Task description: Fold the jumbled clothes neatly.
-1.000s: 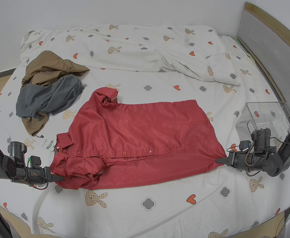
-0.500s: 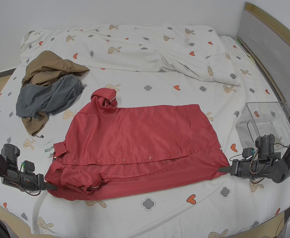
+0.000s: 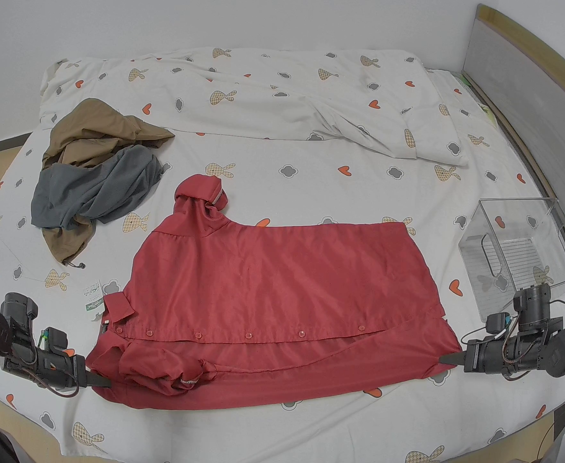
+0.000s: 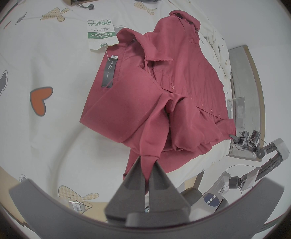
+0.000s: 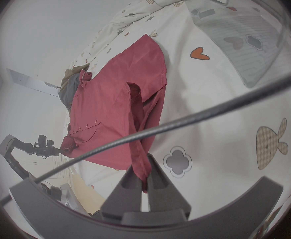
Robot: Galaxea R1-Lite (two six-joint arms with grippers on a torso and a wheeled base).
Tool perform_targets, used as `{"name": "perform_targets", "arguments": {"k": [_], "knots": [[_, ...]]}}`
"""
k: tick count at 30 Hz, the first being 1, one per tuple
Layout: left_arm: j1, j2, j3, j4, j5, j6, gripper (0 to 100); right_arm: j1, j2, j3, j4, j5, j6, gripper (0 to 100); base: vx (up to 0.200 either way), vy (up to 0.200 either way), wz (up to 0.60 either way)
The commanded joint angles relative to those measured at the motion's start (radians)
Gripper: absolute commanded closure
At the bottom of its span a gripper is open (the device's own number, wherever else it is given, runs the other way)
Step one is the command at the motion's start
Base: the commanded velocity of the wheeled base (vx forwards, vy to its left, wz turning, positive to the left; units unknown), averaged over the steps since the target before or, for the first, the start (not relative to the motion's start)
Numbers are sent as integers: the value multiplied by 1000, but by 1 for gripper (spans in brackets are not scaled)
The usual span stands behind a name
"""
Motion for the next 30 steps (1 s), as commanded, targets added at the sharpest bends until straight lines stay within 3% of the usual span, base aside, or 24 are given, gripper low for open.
{"name": "perform_targets", "arguments": {"k": [1,14,15,17,18,22,26,30], "knots": [[3,-16,23,8,1,2,100,-2,-24,52,-3,-1,-13,100,0,0,0],[9,-9,31,8,49,24,100,-2,-11,78,-3,-9,-54,100,0,0,0],[9,-9,29,6,49,24,0,-2,2,77,-4,-7,-59,100,0,0,0],[7,-9,28,6,49,24,0,-3,15,68,-4,-9,-60,100,0,0,0],[7,-9,28,6,49,24,0,-3,20,61,-4,-9,-59,0,0,0,0],[10,-19,20,5,49,24,0,-11,12,68,-6,-10,-62,0,0,0,0],[41,-76,-6,6,51,21,0,-69,-43,61,-7,-10,-69,0,0,0,0],[39,-157,-28,18,51,16,0,-143,-129,48,-4,-10,-135,0,0,0,0]]}}
